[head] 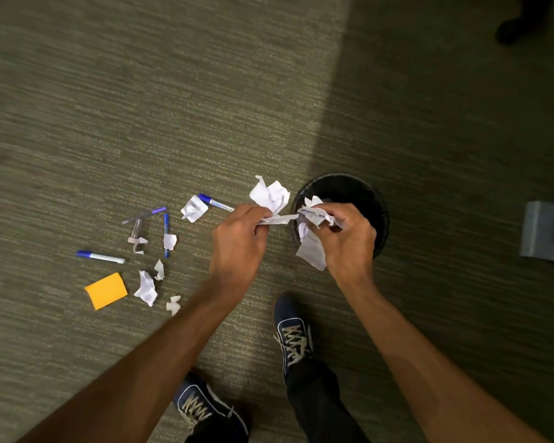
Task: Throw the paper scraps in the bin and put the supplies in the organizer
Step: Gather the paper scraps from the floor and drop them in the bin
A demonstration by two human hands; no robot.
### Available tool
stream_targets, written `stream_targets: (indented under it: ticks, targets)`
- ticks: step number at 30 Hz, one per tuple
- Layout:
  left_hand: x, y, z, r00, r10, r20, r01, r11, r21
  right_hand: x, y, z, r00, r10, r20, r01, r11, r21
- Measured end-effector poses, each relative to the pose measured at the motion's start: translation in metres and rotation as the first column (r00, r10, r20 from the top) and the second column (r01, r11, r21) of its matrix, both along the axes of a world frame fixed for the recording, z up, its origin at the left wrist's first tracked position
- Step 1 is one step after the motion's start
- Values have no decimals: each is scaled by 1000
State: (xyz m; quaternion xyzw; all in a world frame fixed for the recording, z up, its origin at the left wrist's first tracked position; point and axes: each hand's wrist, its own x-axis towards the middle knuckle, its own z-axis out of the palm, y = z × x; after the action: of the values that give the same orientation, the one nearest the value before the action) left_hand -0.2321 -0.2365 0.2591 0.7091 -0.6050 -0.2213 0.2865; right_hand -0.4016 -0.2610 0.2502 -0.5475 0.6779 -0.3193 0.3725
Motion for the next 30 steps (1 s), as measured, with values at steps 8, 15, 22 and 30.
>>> stream_targets:
  ticks: [8,15,22,30]
  targets:
    - [-77,-28,-46,987,40,-154,-16,988,154,-61,-16,-48,972,-233,9,226,953,203]
    - [-110,-46,-101,982,113,-150,-63,951,303,-87,-28,-97,979,-168,-116,190,957,217]
    - [-124,-63,-133,968,122,-218,-9,889,459,-88,-41,-124,965,1,-262,95,930,356]
    - [-126,-65,-133,945,80,-318,117,825,553,-86,-38,-116,976,-11,-218,102,906,412]
